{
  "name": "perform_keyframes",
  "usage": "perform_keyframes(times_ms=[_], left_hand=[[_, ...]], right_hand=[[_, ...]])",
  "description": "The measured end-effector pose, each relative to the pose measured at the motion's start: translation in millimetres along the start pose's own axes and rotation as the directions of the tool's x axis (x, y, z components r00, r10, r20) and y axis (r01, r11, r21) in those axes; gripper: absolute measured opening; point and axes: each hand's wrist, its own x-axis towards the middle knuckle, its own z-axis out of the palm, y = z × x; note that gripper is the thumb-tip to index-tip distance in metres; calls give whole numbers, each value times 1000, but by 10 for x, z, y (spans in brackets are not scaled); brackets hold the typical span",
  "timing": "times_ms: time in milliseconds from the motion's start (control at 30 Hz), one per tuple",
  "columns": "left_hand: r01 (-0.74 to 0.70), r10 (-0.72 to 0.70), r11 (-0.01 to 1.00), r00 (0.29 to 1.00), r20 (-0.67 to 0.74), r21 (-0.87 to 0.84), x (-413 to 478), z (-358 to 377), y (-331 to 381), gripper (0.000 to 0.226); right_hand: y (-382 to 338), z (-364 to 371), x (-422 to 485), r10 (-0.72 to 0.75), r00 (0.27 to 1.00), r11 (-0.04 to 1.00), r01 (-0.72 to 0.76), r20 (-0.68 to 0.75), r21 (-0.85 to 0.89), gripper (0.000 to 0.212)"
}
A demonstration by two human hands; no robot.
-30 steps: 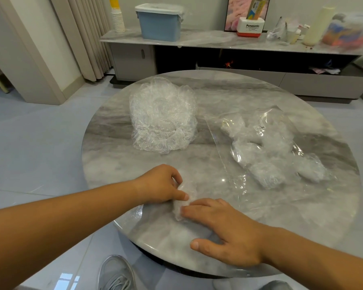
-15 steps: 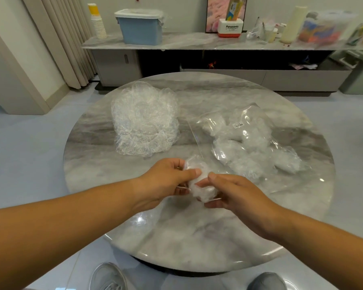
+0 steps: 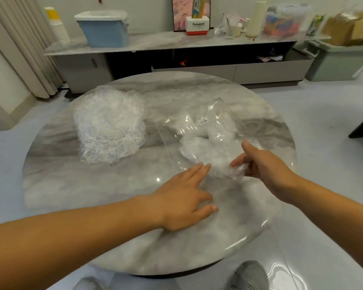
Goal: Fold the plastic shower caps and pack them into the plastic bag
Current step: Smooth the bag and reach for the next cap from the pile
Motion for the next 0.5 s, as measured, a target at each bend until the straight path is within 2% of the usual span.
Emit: perform_keyframes(times_ms=[133,233,367,500], left_hand=[[61,-64,968,998,6,245,14,60,157,80],[111,-112,927,994,-17,359,33,74,163,91],[76,-47,923,995,-86,377,18,73,139,92],[26,38,940,983,-178,341,-6,93,102,93]], right_hand=[[118,-85,-102,30,991,986,-8,131,-166,74],[183,-126,-120,26,981,955,33,194,-295,83],[235,-125,-83,87,964,892,36,250,-451,86],[249,-36,-3,108,956,914,13,274,-406,88]])
